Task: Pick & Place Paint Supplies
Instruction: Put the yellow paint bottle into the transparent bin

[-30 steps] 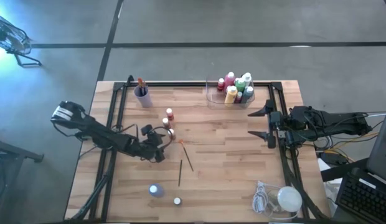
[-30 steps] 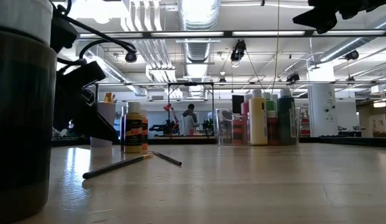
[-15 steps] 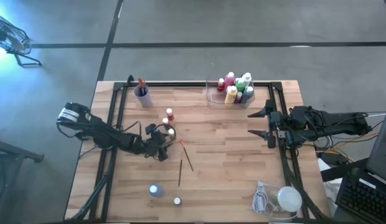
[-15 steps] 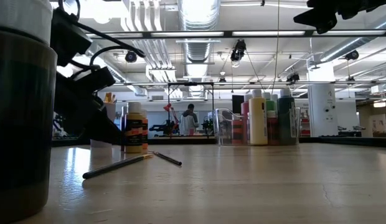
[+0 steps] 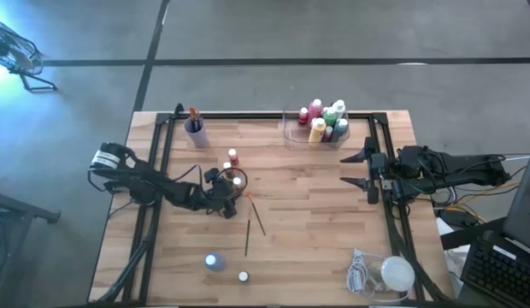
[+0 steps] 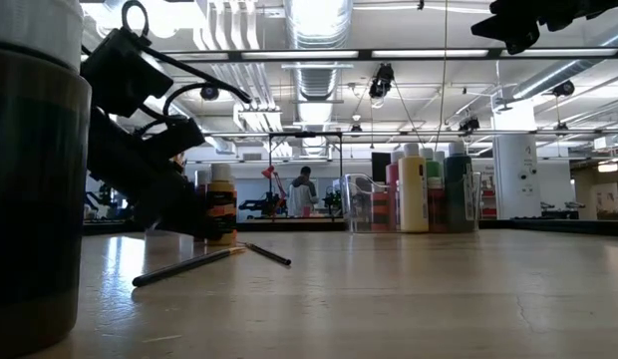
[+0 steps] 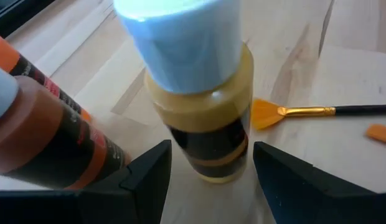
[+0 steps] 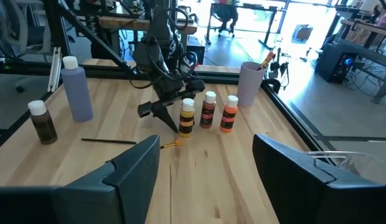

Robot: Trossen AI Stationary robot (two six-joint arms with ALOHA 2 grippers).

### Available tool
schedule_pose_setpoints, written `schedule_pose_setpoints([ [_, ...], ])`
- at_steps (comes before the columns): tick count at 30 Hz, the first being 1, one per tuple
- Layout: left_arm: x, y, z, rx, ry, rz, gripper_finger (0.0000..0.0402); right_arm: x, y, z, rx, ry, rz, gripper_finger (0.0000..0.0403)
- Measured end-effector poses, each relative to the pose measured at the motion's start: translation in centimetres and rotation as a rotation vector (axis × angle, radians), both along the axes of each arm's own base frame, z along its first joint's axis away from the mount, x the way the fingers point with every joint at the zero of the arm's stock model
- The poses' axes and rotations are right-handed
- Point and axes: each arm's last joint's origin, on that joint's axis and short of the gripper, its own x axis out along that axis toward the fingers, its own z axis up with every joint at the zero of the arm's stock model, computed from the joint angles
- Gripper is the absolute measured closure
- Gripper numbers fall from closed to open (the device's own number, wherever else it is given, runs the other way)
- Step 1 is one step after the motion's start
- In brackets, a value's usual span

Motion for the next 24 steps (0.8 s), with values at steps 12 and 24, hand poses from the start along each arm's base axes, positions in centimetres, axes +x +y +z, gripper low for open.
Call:
schedule_pose_setpoints([
  [12,0.44,0.65,0.06,-0.014,-0.002,-0.003,0.017,0.0,0.0,0.0,0.0,0.0,0.0,0.0178],
  [24,0.75,0.95,0.33,-0.02,-0.027,-0.032,0.0188,-0.01,0.0,0.0,0.0,0.0,0.0,0.0172],
])
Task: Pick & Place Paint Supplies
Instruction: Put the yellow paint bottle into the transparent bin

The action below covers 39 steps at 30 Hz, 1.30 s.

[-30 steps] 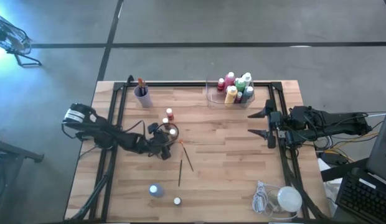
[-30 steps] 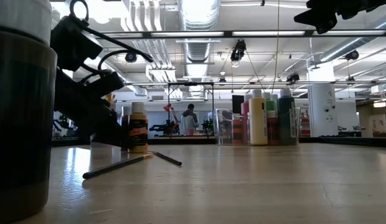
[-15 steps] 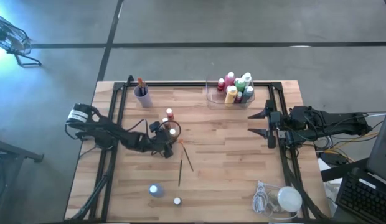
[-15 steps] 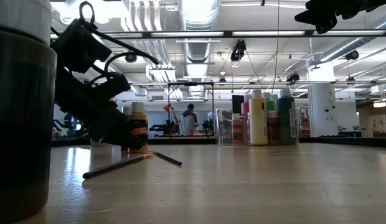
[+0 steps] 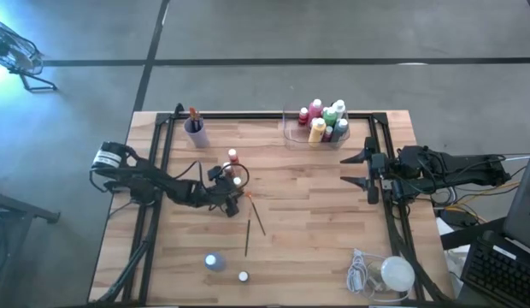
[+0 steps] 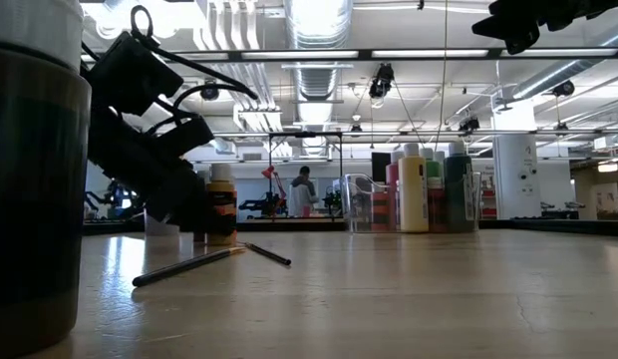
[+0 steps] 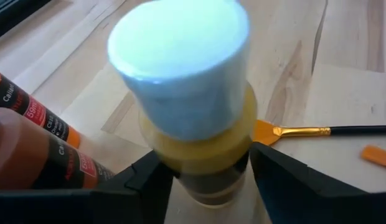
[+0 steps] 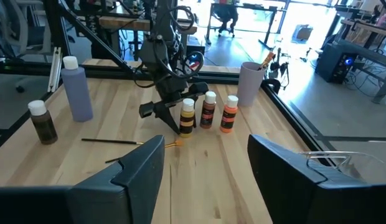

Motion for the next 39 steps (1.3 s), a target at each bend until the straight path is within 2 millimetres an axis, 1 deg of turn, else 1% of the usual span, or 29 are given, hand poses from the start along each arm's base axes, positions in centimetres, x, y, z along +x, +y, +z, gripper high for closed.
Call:
schedule_pose_setpoints([
  [7,0.0,0.0,0.0,0.012,0.006,-0.014,0.0283,0.0,0.0,0.0,0.0,0.0,0.0,0.0147],
  [12,0.0,-0.2,0.3,-0.027,0.0,-0.061,0.0286,0.0,0.0,0.0,0.0,0.0,0.0,0.013],
  [16,-0.1,-0.4,1.4,-0.093,-0.008,-0.101,0.0286,0.0,0.0,0.0,0.0,-0.001,0.0,0.0119],
  [21,0.0,-0.4,4.3,-0.112,0.059,-0.108,0.0286,0.0,0.0,0.0,0.0,0.0,0.0,0.0103],
  [29,0.6,-0.6,11.7,-0.075,0.146,-0.135,0.0283,0.0,0.0,0.0,0.0,0.0,0.0,0.0077],
  [33,1.1,-0.8,15.1,-0.08,0.089,-0.2,0.0283,0.0,0.0,0.1,-0.007,-0.009,0.001,0.0064],
  [36,1.4,-1.0,16.6,-0.103,0.057,-0.265,0.0282,0.2,0.0,0.8,-0.056,-0.075,0.011,0.0054],
  [39,1.9,-1.2,17.8,-0.115,0.027,-0.316,0.0282,0.8,0.1,1.7,-0.024,-0.172,0.007,0.0045],
])
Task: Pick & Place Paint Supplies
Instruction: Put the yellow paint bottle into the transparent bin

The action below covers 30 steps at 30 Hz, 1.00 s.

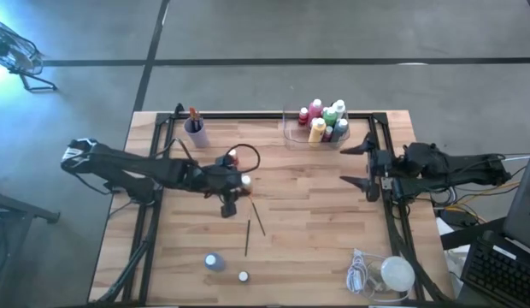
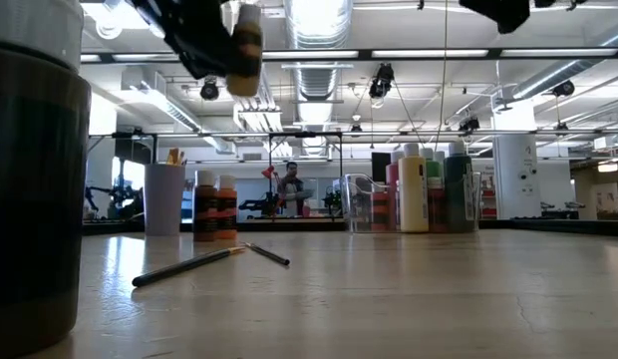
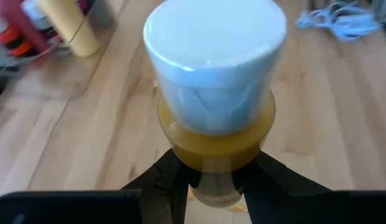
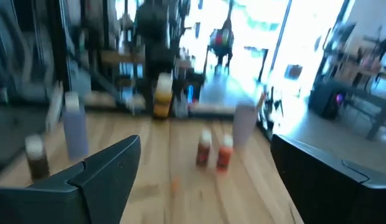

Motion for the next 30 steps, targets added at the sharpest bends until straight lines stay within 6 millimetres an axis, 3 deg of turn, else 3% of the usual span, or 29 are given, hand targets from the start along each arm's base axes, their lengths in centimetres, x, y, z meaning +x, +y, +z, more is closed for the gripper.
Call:
schedule_pose_setpoints([
  [5,1.0,-0.3,1.3,-0.006,-0.021,-0.06,0.0281,0.9,0.1,1.5,0.036,-0.161,0.001,0.0042],
  [8,1.6,-0.4,1.7,-0.004,-0.031,-0.084,0.0281,1.9,0.2,1.5,0.04,-0.17,0.001,0.0046],
  [19,3.8,-0.9,0.9,-0.025,0.048,-0.124,0.0281,8.1,0.9,-1.7,0.076,0.077,0.055,0.0076],
  [30,6.2,-1.4,0.3,-0.012,0.136,-0.178,0.0281,12.5,1.5,-4.3,0.102,0.103,0.086,0.0101],
])
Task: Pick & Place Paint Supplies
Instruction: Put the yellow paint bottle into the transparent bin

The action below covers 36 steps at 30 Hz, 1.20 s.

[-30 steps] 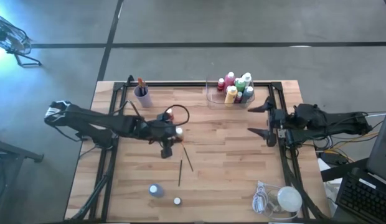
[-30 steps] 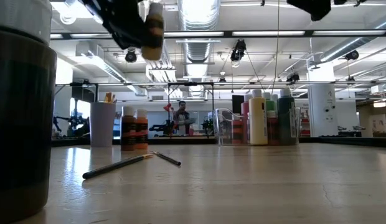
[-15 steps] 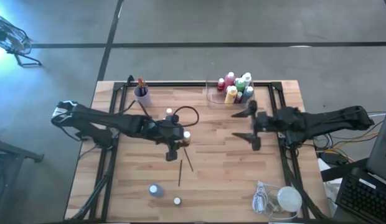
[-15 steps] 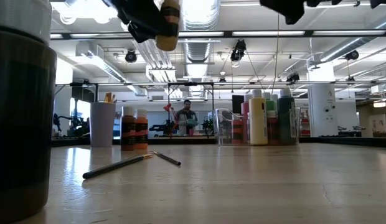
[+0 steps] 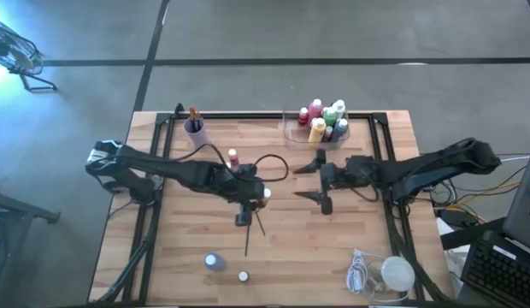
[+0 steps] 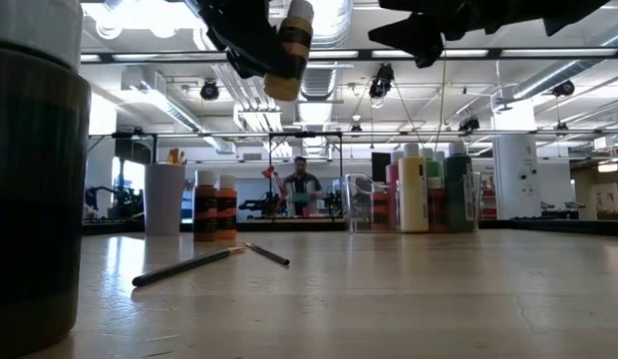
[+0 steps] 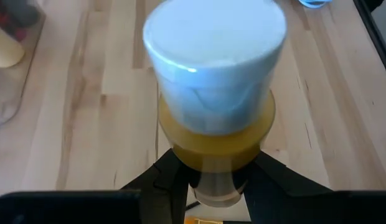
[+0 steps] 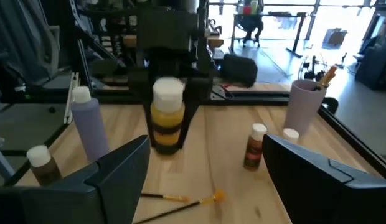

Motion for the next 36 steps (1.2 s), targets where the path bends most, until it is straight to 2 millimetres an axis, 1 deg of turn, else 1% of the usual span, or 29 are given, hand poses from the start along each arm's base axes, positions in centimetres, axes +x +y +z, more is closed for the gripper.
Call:
schedule_pose_setpoints([
  [4,1.2,-0.2,0.3,0.003,-0.003,-0.033,0.0281,1.1,0.1,-0.8,-0.018,-0.006,0.004,0.0106],
  [7,2.1,-0.4,0.6,0.025,0.005,-0.053,0.0281,1.5,0.1,-1.1,-0.019,-0.017,0.005,0.0102],
  [12,3.9,-0.6,0.5,0.077,0.028,-0.094,0.0281,1.9,0.3,-1.3,0.029,-0.039,0.022,0.0083],
  [15,4.9,-0.6,0.6,0.108,0.036,-0.116,0.0281,2.0,0.8,-1.3,0.023,-0.042,0.041,0.0073],
  [19,5.8,-0.5,1.0,0.169,0.046,-0.088,0.0281,1.9,1.6,-1.3,0.011,-0.048,0.074,0.0067],
  [24,6.2,-0.2,1.8,0.177,0.027,-0.079,0.028,1.9,2.2,-1.4,-0.001,-0.048,0.09,0.0075],
  [29,6.1,0.6,1.5,0.171,0.062,-0.056,0.028,1.9,2.3,-1.3,-0.005,-0.052,0.093,0.0098],
  [32,6.0,1.0,1.3,0.164,0.085,-0.048,0.028,2.2,2.3,-0.8,-0.007,-0.021,0.086,0.0111],
  [36,6.0,1.0,1.3,0.154,0.087,-0.056,0.028,3.1,2.4,0.1,-0.015,0.049,0.073,0.0122],
])
